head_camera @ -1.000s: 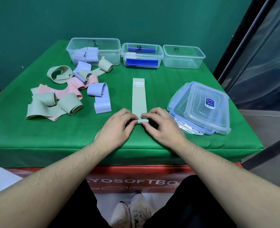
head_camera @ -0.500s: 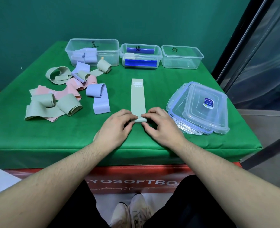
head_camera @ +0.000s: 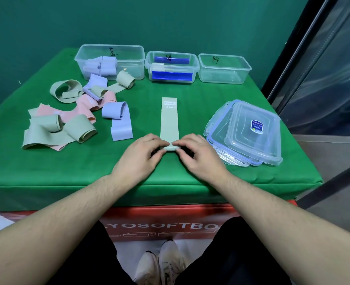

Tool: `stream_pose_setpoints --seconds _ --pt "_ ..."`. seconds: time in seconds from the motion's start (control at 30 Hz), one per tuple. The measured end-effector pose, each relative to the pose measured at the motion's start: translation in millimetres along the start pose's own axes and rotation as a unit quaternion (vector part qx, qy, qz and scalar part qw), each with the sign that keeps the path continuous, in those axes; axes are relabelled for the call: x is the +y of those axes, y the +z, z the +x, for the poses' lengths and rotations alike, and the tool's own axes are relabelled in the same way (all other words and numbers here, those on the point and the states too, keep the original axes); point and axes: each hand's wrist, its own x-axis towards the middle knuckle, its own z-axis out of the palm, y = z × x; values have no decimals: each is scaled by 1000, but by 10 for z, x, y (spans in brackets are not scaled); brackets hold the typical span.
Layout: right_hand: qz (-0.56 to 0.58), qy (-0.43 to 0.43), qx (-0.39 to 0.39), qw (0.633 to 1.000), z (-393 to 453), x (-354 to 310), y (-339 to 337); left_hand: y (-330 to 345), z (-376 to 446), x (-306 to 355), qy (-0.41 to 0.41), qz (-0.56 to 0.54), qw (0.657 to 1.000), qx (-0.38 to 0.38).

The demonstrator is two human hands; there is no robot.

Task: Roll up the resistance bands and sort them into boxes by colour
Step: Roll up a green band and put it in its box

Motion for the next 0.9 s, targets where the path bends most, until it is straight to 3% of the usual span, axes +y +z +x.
stream_pose_setpoints --seconds 0.63,0.9 --pt "-59 17 -33 998 4 -47 -22 8 -29 -4 20 -6 1000 2" --pt "-43 -15 2 999 -16 -51 -24 28 -19 -2 -6 -3 1000 2"
